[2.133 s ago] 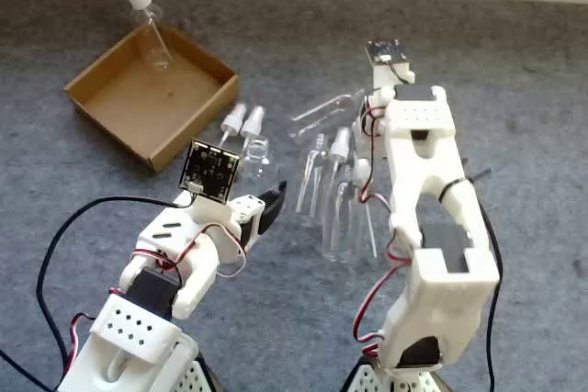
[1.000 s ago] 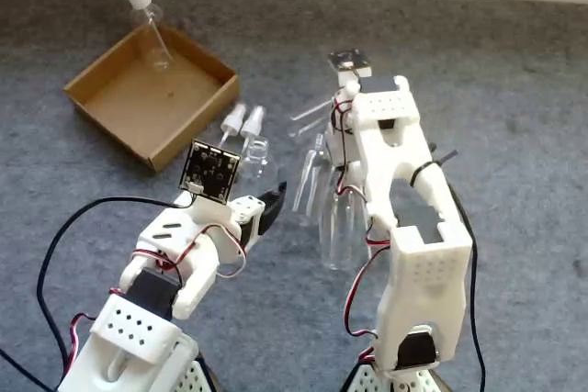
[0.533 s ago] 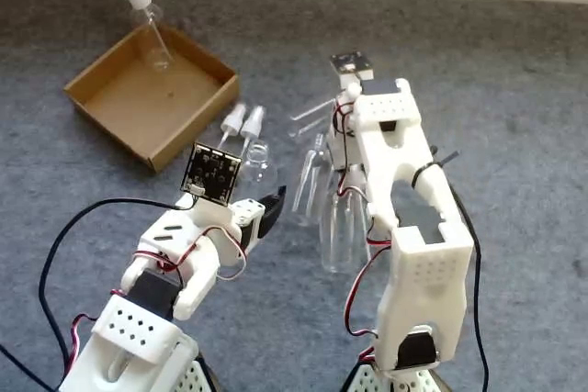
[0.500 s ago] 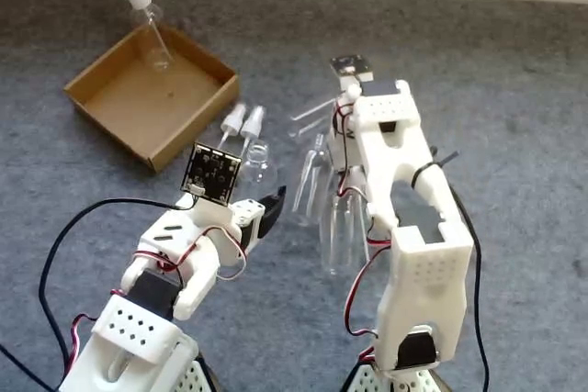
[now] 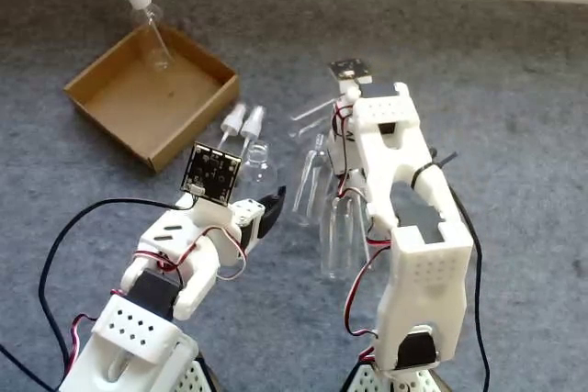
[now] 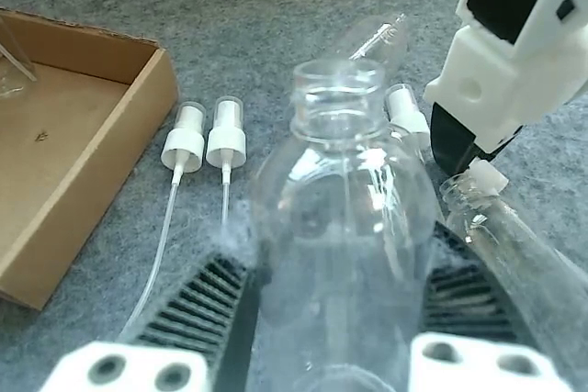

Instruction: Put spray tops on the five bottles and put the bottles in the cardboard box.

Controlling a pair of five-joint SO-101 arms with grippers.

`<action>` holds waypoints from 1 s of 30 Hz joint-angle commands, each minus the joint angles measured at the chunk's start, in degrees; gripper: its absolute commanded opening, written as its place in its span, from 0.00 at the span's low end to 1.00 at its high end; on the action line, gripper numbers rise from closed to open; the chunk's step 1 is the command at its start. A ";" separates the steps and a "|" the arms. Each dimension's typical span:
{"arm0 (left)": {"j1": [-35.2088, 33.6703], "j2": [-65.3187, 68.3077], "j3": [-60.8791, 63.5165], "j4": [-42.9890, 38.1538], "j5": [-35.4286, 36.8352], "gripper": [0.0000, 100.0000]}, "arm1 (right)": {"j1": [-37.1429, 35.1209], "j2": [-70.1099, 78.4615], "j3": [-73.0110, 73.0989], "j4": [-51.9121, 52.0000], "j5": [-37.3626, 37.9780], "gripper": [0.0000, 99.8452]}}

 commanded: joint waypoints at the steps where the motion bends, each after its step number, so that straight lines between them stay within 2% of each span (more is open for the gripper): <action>1: 0.84 -1.10 -0.31 -1.58 0.70 0.11 | 2.24 -1.27 -0.84 0.57 0.44 0.01; 7: 0.92 -1.10 -0.31 -1.58 0.70 0.11 | 7.52 -2.59 -3.12 0.92 0.44 0.01; 13: 1.63 -1.10 -0.22 -2.37 0.79 0.11 | 8.66 -10.15 -11.91 9.54 0.44 0.01; 20: 9.71 -1.10 5.14 -10.90 0.79 0.11 | 7.60 -20.53 -19.56 18.59 0.09 0.01; 25: 10.42 -1.10 7.87 -18.02 0.79 0.11 | 4.88 -30.99 -22.73 24.57 0.09 0.01; 30: 11.38 -1.10 8.57 -18.73 0.88 0.11 | 1.36 -43.56 -22.64 24.84 0.00 0.01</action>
